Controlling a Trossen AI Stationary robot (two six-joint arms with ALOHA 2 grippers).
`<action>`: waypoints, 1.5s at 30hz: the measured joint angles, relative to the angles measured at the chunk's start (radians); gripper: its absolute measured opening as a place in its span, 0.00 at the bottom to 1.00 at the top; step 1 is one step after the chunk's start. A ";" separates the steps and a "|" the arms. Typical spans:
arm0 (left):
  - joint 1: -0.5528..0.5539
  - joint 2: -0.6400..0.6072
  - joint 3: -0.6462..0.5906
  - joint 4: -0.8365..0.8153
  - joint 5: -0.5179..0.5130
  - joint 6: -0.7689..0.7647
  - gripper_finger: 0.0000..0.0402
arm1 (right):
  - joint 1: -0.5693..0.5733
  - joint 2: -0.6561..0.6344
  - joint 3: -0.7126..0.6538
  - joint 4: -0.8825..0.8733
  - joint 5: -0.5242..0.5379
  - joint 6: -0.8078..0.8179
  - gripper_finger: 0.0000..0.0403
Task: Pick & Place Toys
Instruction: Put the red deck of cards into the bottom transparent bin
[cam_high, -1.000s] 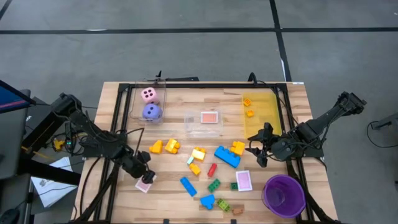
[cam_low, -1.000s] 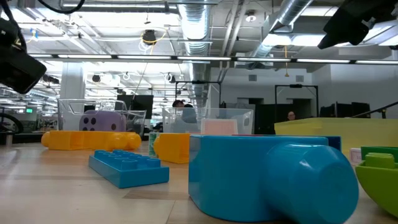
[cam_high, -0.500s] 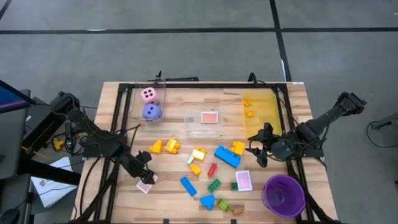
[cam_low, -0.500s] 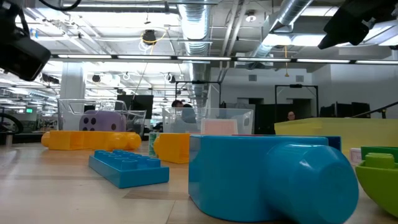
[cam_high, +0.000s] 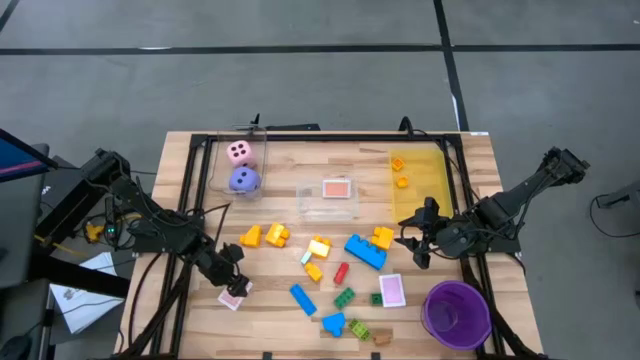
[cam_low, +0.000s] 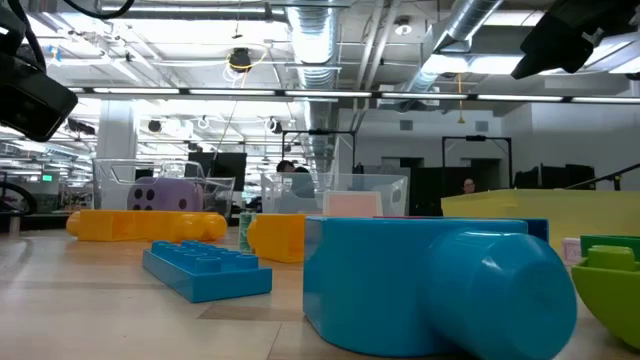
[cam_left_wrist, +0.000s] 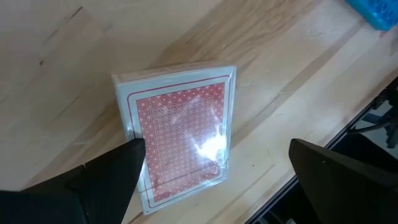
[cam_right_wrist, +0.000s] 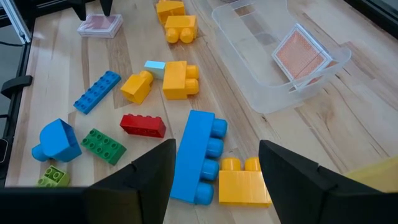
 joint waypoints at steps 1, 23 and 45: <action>0.000 0.000 0.000 -0.007 0.001 0.000 1.00 | 0.000 0.000 0.000 0.000 0.000 0.000 0.55; 0.007 -0.003 0.001 -0.146 0.027 0.001 1.00 | 0.000 0.000 0.000 0.002 0.000 0.000 0.55; 0.008 -0.155 -0.009 -0.142 -0.078 0.045 1.00 | 0.000 0.000 0.000 0.000 0.000 0.000 0.55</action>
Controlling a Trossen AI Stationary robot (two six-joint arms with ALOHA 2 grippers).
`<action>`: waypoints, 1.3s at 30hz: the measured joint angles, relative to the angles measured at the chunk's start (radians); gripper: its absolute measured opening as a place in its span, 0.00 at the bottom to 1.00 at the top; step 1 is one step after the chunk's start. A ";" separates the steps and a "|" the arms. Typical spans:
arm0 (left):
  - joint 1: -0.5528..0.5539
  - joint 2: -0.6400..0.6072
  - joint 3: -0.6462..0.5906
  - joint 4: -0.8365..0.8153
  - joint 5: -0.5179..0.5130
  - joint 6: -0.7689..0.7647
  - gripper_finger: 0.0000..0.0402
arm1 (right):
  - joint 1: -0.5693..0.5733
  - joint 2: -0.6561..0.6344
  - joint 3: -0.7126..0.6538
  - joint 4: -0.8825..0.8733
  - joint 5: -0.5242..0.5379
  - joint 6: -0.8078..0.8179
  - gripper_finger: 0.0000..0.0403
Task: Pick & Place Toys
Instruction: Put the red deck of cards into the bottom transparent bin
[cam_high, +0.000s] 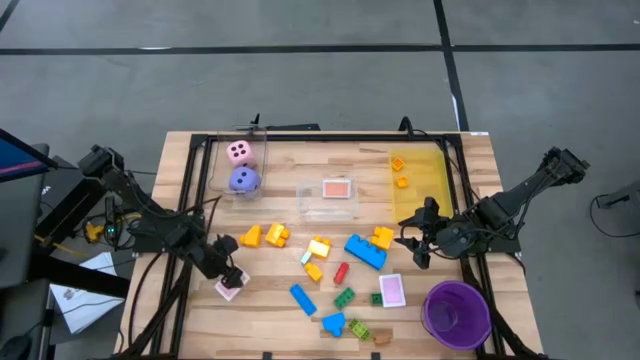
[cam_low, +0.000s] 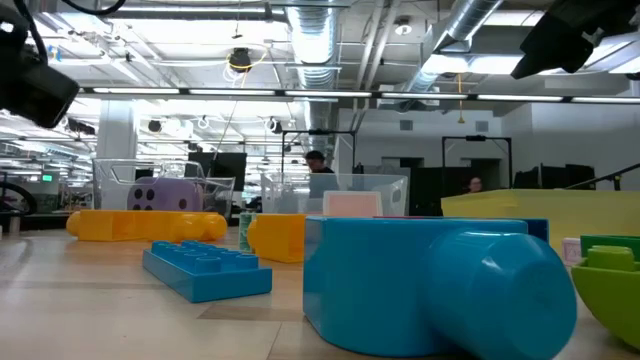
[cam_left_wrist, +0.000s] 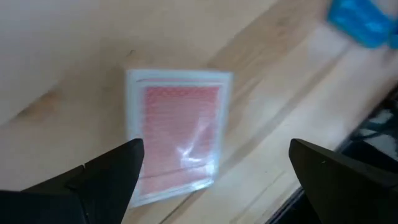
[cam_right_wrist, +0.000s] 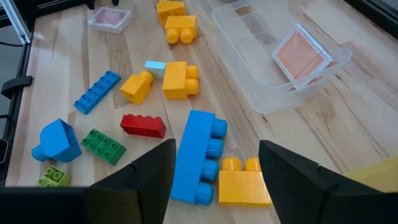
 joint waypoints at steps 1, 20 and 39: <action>0.000 0.004 0.000 -0.020 0.010 -0.010 1.00 | 0.000 0.000 0.000 0.000 0.000 0.000 0.55; 0.001 0.289 0.020 0.122 0.133 0.031 1.00 | 0.000 0.000 0.000 0.006 0.000 0.000 0.55; 0.037 0.379 0.073 0.114 0.138 0.026 1.00 | 0.000 0.000 0.000 -0.001 0.000 0.000 0.55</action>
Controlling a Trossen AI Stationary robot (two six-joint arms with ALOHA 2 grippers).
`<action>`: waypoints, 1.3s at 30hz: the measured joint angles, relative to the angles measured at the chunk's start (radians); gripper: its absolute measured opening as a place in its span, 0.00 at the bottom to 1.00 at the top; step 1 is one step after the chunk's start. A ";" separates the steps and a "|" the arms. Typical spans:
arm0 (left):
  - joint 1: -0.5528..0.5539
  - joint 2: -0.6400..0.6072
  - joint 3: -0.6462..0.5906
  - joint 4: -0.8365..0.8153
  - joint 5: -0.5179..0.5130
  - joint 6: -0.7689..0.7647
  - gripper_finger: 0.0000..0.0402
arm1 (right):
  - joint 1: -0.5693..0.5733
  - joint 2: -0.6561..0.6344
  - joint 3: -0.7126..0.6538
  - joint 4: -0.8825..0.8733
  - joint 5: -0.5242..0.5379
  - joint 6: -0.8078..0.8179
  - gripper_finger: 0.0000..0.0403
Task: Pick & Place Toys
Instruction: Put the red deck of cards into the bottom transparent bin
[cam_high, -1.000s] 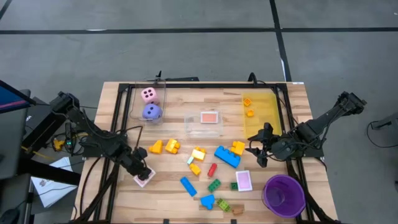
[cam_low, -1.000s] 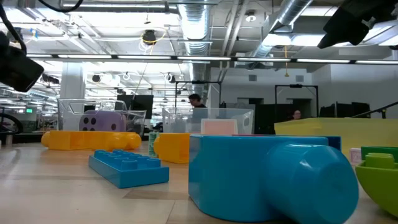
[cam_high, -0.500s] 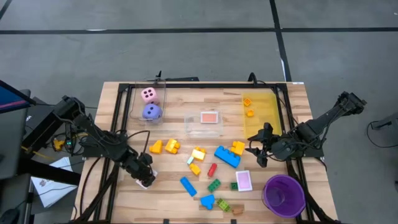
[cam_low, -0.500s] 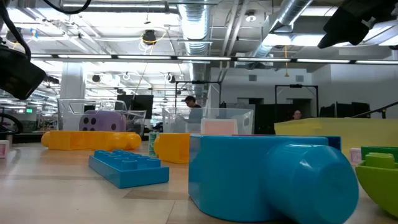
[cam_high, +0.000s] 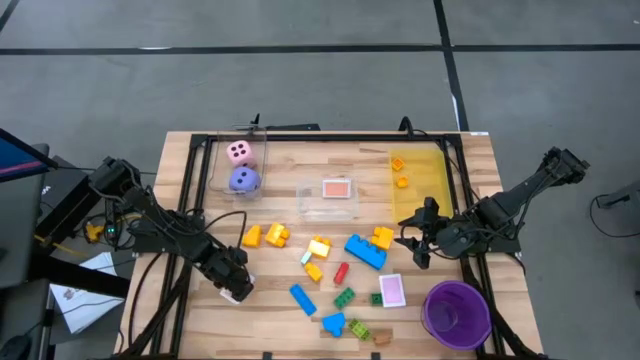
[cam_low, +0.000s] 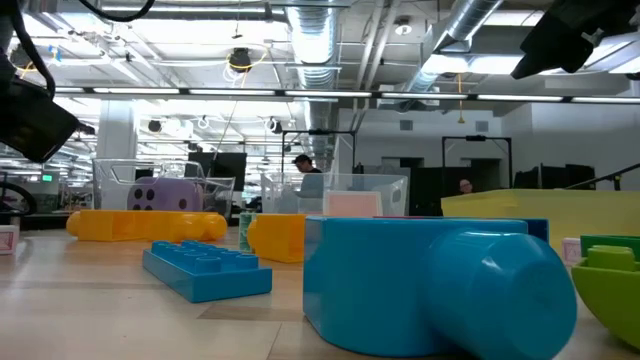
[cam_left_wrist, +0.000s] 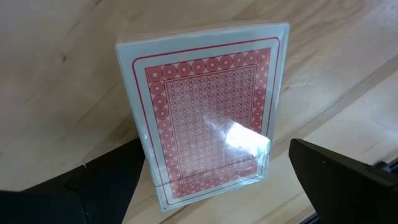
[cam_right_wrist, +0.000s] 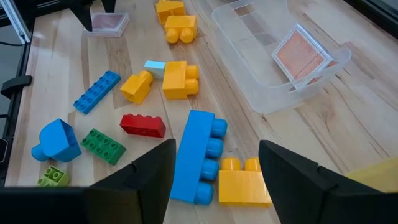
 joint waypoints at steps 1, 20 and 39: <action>-0.001 0.001 0.005 -0.005 -0.011 -0.005 1.00 | 0.000 0.000 0.000 -0.001 0.000 0.000 0.55; -0.003 0.002 0.009 -0.003 -0.084 -0.054 1.00 | 0.000 0.000 0.000 -0.010 0.000 0.000 0.55; -0.059 0.033 0.020 0.020 -0.212 -0.025 0.96 | 0.000 0.000 0.000 -0.074 0.000 0.038 0.55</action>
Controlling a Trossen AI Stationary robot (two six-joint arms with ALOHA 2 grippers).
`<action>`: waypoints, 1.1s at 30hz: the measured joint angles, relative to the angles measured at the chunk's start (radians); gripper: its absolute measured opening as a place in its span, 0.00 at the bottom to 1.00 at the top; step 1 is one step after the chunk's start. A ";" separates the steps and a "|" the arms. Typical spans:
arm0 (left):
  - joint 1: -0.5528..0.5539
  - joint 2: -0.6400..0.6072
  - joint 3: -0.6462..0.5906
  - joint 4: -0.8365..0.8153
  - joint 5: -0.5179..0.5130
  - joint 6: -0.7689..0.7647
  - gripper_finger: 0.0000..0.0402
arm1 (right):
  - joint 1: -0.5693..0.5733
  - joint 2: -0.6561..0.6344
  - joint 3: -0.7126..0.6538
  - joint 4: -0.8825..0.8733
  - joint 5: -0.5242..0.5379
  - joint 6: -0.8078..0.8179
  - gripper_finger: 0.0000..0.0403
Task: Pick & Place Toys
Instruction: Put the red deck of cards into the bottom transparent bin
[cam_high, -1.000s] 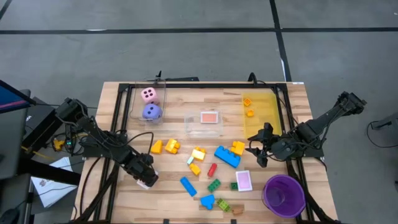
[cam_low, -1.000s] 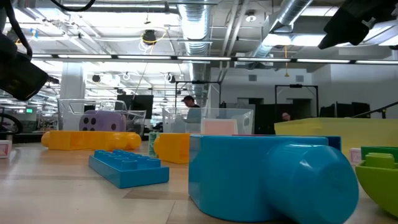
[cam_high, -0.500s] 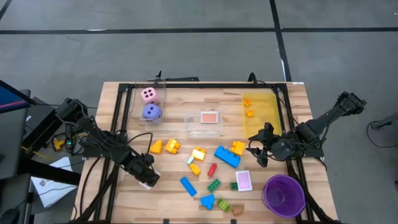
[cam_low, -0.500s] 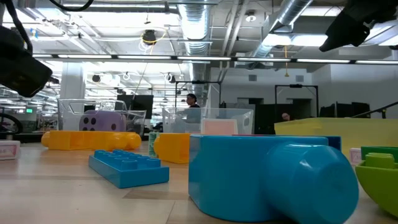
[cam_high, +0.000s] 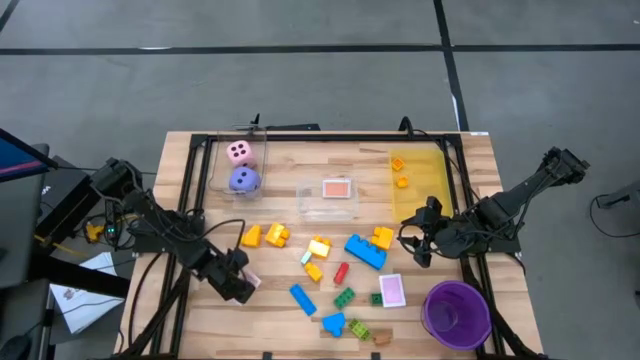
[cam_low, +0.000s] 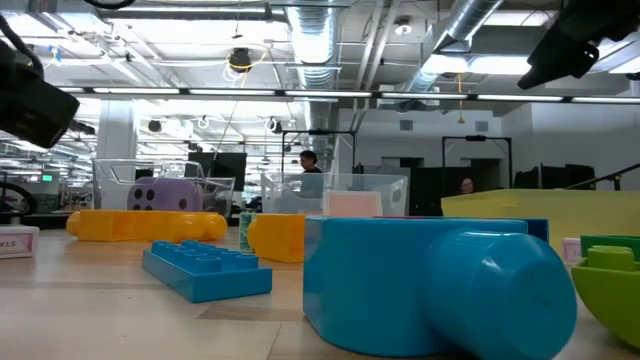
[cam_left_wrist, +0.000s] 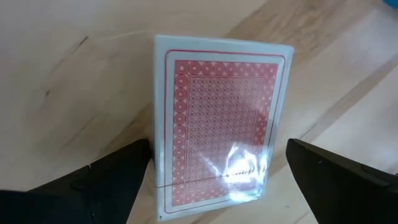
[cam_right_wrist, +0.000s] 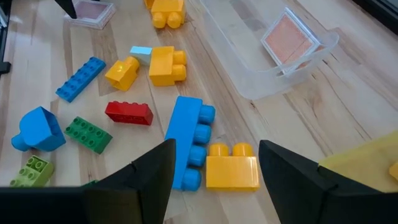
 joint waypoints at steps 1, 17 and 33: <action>-0.007 0.002 0.003 -0.002 -0.009 0.013 0.95 | 0.000 0.000 0.000 0.000 0.000 0.000 0.55; -0.044 0.126 0.105 -0.055 -0.097 0.254 0.95 | 0.000 0.000 0.000 0.001 0.000 0.015 0.55; -0.055 0.198 0.161 -0.190 -0.252 0.405 0.94 | 0.000 0.000 0.000 0.001 0.000 0.015 0.55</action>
